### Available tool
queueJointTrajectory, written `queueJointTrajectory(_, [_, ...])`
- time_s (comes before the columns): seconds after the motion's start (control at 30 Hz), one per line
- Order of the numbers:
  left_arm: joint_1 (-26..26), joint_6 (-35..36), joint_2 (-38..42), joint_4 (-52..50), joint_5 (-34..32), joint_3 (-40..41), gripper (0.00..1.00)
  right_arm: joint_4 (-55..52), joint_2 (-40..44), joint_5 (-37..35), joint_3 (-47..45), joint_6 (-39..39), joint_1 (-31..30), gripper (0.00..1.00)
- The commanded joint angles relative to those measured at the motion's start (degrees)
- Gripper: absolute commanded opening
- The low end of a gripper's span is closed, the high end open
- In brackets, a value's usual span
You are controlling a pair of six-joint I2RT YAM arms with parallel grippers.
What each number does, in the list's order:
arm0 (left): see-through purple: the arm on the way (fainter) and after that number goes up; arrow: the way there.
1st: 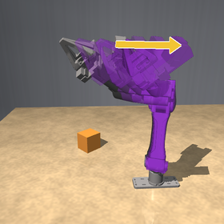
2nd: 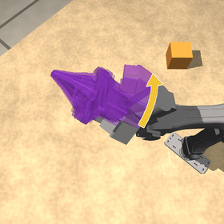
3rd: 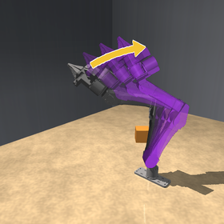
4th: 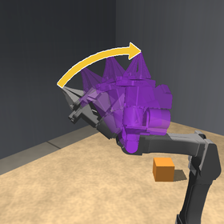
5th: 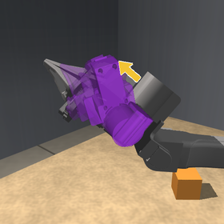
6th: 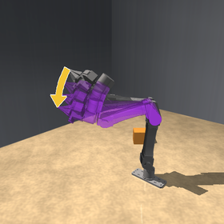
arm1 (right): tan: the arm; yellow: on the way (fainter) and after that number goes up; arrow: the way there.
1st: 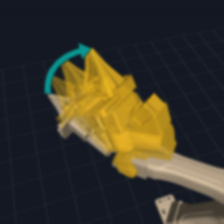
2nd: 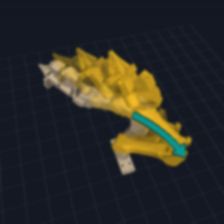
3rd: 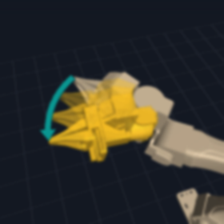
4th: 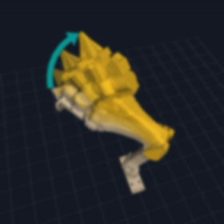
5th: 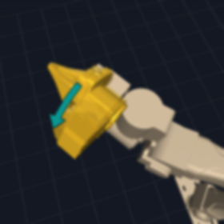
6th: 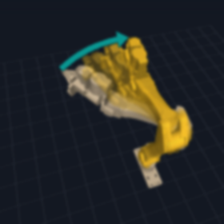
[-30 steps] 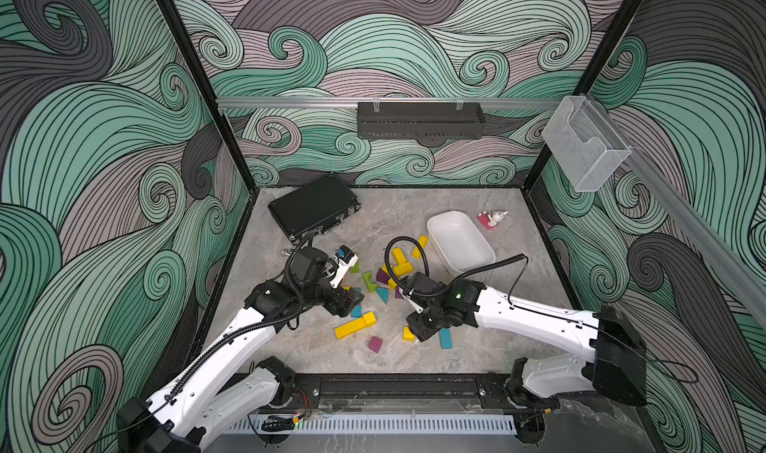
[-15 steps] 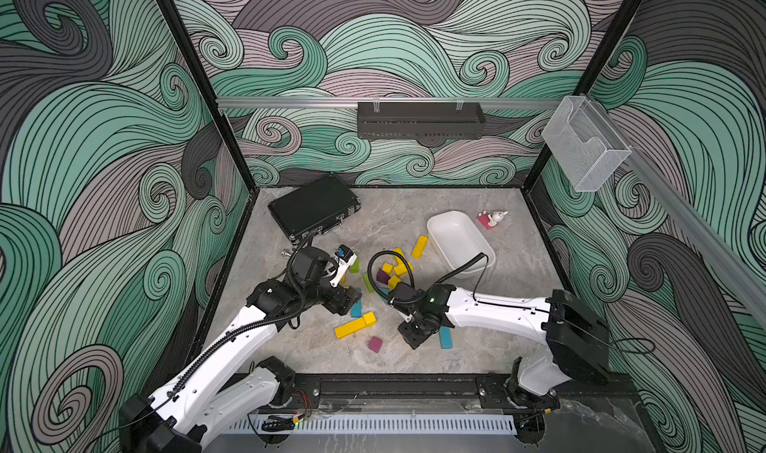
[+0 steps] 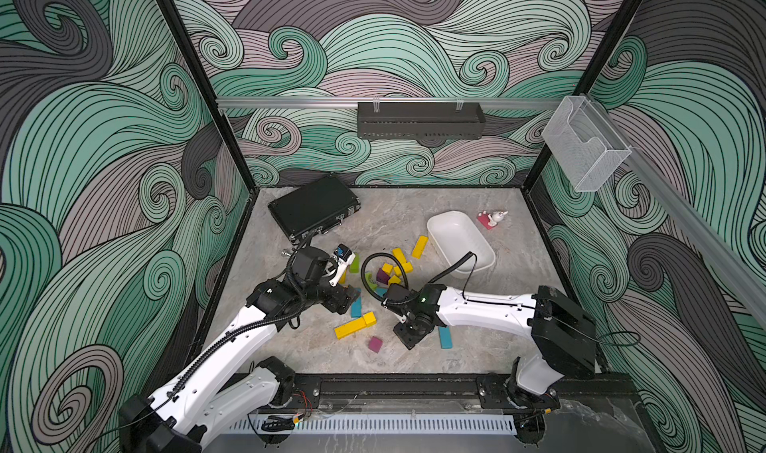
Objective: Pick out the yellow building blocks
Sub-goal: Pick up the building block from the center of the board.
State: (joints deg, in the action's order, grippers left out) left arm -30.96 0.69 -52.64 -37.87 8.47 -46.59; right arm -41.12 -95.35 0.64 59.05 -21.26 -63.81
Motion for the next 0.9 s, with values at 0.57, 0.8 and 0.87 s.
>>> queueJointTrajectory(0.57, [-0.42,0.54,0.75,-1.24,-1.61,-0.05,0.82,-1.1,-2.95,-1.92,2.46,0.0,-0.52,0.46])
queueJointTrajectory(0.8, [-0.41,0.55,0.75,-1.23,-1.77,-0.04,0.82,-1.6,-3.25,-2.86,2.86,-0.01,-0.42,0.45])
queueJointTrajectory(0.87, [-0.41,0.54,0.83,-1.25,-1.72,-0.06,0.82,-1.59,-3.58,-3.1,2.74,-0.27,-0.48,0.45])
